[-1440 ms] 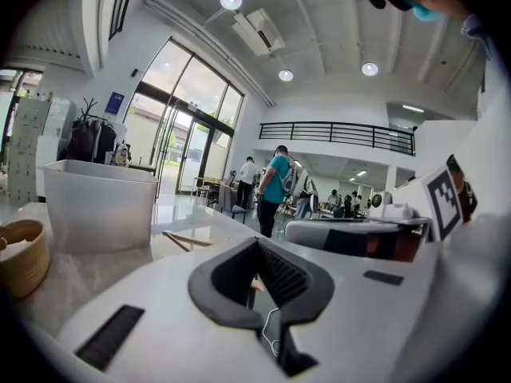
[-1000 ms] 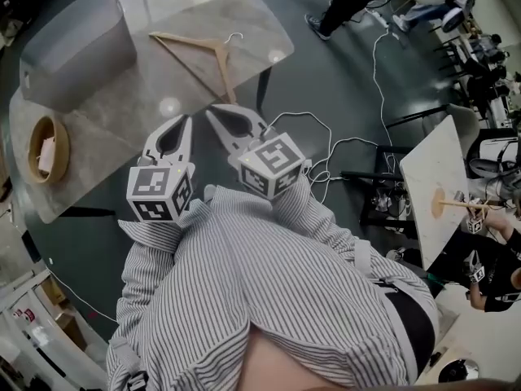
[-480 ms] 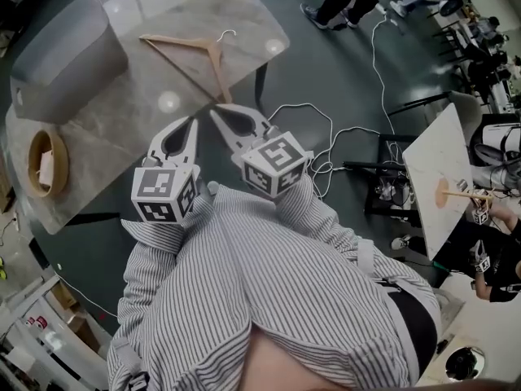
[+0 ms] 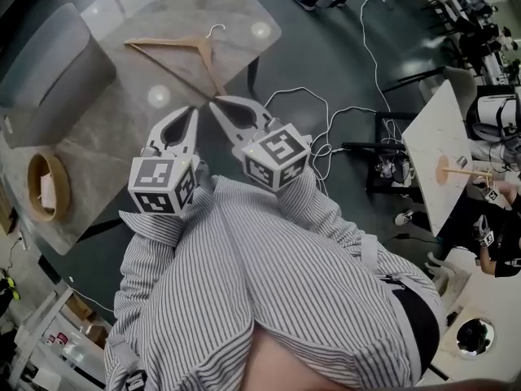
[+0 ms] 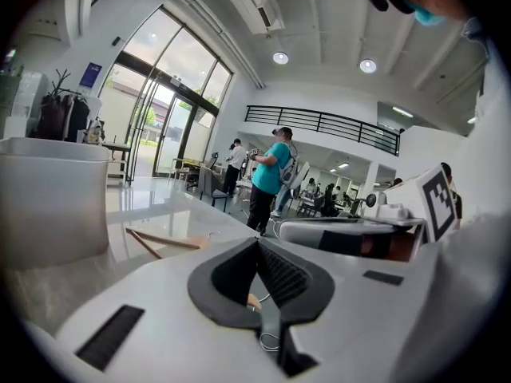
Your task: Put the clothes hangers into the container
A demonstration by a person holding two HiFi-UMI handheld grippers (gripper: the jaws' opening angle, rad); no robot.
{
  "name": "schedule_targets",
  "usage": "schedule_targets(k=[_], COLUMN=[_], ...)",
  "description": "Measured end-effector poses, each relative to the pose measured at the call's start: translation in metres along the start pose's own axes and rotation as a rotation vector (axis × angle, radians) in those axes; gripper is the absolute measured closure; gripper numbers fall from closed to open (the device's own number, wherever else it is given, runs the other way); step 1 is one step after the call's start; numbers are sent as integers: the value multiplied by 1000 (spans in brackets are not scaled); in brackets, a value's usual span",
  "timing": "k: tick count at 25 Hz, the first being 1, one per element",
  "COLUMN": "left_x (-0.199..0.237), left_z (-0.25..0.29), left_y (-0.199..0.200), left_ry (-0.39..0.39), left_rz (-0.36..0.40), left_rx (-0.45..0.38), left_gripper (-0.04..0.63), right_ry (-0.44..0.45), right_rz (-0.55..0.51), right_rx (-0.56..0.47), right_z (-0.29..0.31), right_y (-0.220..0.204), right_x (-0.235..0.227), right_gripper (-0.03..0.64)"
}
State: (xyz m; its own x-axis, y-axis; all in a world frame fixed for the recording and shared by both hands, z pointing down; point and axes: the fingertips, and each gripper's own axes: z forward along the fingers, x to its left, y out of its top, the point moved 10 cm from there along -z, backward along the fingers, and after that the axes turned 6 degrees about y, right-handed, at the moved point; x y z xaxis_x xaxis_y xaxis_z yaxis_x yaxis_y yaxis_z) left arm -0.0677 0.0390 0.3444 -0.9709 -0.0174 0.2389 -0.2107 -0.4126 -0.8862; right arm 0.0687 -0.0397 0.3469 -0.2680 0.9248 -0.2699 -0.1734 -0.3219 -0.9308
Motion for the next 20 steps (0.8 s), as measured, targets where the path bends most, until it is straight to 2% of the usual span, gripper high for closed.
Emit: schedule_targets(k=[6,13,20], left_x=[18,36,53], left_z=[25,53,71], left_y=[24,49,61], left_ry=[-79,-149,-210], left_rz=[32,112,152], left_rx=[2,-9,4], left_gripper=[584,584,584], right_ry=[-86,-173,-235], right_rz=[10,3,13], right_rx=[-12,-35,-62], right_z=[15,32,50], right_y=[14,28,36], right_x=[-14,-29,-35], right_gripper=[601,601,601])
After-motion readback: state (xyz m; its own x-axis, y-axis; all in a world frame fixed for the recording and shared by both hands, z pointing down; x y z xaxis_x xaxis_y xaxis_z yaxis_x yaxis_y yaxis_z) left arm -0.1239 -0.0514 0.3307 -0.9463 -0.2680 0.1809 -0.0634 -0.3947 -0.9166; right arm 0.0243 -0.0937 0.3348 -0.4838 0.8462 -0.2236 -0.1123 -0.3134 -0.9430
